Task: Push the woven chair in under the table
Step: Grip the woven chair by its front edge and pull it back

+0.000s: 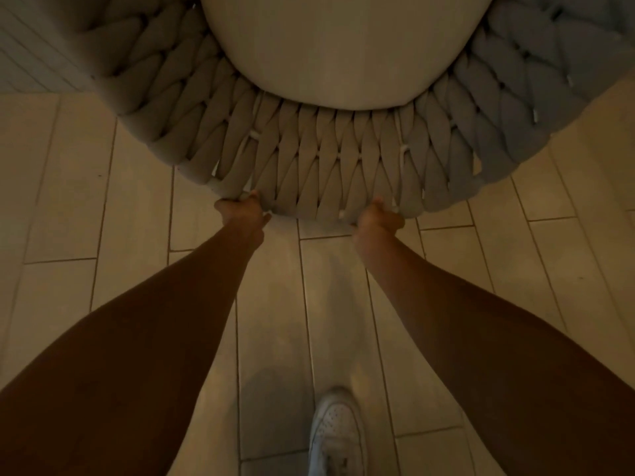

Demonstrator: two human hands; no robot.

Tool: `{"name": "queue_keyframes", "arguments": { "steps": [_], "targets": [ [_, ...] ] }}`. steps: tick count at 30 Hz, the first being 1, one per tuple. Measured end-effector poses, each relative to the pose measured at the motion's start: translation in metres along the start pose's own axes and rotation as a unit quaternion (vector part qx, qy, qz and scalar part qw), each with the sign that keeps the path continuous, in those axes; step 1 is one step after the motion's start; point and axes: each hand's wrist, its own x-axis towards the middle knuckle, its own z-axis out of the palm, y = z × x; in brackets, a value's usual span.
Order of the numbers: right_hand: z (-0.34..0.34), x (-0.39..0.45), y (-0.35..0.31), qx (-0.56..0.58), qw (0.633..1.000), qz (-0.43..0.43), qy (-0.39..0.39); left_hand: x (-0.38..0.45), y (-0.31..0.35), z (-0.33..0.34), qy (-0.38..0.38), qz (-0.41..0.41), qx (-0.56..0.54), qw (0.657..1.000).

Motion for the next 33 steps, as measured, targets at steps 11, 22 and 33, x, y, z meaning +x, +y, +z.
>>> {"name": "queue_keyframes", "arguments": {
  "steps": [11,22,33],
  "targets": [
    [-0.022,-0.057,-0.055,-0.04,0.997,-0.066,0.02,-0.055,0.027,0.001,0.006,0.122,0.071,0.99],
    [-0.007,-0.107,-0.158,-0.018,0.997,-0.071,0.01,-0.108,0.087,-0.003,0.033,0.503,0.555,0.661],
    [0.013,-0.135,-0.231,-0.021,0.996,-0.09,0.012,-0.09,0.211,0.064,-0.116,0.545,0.757,0.341]
  ]
}}
